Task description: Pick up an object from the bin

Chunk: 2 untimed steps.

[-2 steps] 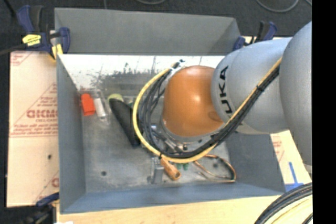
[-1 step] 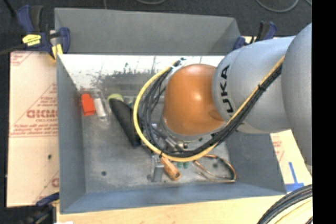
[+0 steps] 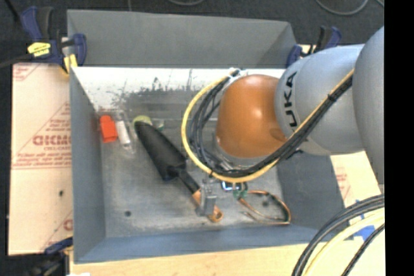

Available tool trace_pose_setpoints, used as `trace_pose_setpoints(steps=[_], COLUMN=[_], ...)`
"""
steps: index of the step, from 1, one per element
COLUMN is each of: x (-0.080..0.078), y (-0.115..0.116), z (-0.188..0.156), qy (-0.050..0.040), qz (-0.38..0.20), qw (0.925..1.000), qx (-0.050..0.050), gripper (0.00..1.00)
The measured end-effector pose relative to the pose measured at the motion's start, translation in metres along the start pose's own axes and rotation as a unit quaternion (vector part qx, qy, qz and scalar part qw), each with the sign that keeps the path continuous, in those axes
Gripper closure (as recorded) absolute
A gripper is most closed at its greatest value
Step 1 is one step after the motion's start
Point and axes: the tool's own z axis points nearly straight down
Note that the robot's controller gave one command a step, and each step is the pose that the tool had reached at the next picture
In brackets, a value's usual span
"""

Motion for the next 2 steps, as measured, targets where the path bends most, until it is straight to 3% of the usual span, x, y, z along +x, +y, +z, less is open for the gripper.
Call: trace_pose_setpoints(steps=[1,2], x=[-0.018,-0.02], y=[-0.013,-0.01], z=[0.02,0.046], qy=[-0.0016,-0.0041], qz=[0.043,0.05], qw=[0.9991,0.9988], qx=[0.001,-0.001], gripper=[0.0,0.0])
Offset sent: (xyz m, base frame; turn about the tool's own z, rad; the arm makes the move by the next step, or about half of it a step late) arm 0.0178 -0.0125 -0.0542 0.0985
